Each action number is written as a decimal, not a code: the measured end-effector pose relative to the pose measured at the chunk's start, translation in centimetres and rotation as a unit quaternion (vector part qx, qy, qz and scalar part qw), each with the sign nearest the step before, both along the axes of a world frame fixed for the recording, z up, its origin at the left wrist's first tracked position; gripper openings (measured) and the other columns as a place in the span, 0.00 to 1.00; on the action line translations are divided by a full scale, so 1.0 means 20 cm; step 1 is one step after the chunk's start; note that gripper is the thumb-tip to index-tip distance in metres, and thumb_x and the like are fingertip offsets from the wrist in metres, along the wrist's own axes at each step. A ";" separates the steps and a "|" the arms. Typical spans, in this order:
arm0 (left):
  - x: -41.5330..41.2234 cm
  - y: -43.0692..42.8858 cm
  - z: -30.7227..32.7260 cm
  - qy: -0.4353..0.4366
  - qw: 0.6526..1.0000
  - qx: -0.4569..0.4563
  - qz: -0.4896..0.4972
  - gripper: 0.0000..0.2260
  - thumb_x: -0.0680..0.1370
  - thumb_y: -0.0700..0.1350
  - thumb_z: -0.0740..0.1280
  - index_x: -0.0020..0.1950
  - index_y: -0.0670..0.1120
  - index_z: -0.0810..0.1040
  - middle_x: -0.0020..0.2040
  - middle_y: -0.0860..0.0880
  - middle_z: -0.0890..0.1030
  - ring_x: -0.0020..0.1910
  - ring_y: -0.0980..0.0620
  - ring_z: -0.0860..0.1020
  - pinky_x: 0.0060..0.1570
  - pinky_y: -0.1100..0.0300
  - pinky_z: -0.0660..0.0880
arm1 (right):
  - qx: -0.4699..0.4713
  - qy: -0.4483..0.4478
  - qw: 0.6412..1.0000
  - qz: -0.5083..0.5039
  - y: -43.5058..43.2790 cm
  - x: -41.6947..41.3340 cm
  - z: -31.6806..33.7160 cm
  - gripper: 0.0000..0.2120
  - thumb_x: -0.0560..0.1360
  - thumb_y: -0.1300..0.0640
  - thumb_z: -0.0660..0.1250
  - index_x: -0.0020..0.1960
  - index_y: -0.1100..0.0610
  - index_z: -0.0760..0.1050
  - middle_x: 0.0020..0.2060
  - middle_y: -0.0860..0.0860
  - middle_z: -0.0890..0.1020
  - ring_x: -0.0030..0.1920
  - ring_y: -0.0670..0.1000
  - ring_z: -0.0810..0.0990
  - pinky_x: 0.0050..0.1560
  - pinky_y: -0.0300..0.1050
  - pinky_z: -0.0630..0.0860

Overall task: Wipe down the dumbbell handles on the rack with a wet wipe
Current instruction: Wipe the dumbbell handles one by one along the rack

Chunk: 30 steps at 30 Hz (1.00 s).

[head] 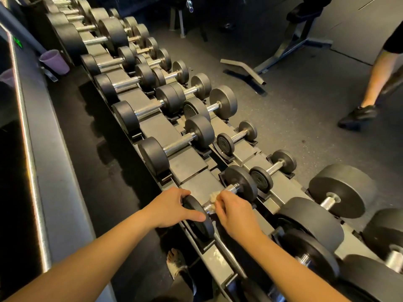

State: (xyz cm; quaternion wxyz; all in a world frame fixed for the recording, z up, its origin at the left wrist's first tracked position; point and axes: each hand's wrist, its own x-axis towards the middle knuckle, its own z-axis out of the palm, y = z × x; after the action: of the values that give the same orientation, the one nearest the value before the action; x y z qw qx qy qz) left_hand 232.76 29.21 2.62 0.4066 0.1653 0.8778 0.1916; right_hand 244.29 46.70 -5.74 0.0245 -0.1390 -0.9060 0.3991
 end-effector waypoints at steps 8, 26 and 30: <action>0.00 0.01 0.01 0.005 1.000 -0.002 -0.014 0.49 0.65 0.67 0.78 0.80 0.47 0.65 0.73 0.49 0.74 0.69 0.51 0.75 0.68 0.58 0.72 | -0.488 -0.129 0.802 -0.320 -0.18 -0.02 -0.03 0.12 0.79 0.72 0.60 0.38 0.65 0.75 0.31 0.57 0.80 0.28 0.53 0.79 0.31 0.47 0.80; 0.00 0.01 0.01 0.001 1.000 0.008 -0.010 0.48 0.66 0.66 0.77 0.79 0.47 0.66 0.69 0.50 0.76 0.61 0.55 0.75 0.59 0.63 0.69 | -0.383 -0.007 0.790 -0.478 -0.05 -0.10 -0.03 0.06 0.79 0.60 0.69 0.47 0.61 0.83 0.32 0.53 0.84 0.33 0.49 0.84 0.39 0.44 0.83; 0.01 0.01 0.01 0.000 1.000 0.004 -0.005 0.50 0.63 0.68 0.76 0.79 0.47 0.66 0.68 0.52 0.76 0.65 0.53 0.76 0.62 0.62 0.70 | 0.033 -0.019 0.980 -0.194 -0.04 -0.11 -0.01 0.08 0.81 0.57 0.66 0.59 0.55 0.79 0.52 0.47 0.81 0.48 0.46 0.82 0.49 0.41 0.81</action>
State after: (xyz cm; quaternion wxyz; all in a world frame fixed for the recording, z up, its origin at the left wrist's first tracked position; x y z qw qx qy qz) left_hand 232.93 29.36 2.82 0.4067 0.1710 0.8763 0.1935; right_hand 242.01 45.97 -5.87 0.0885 -0.3189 -0.8748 0.3538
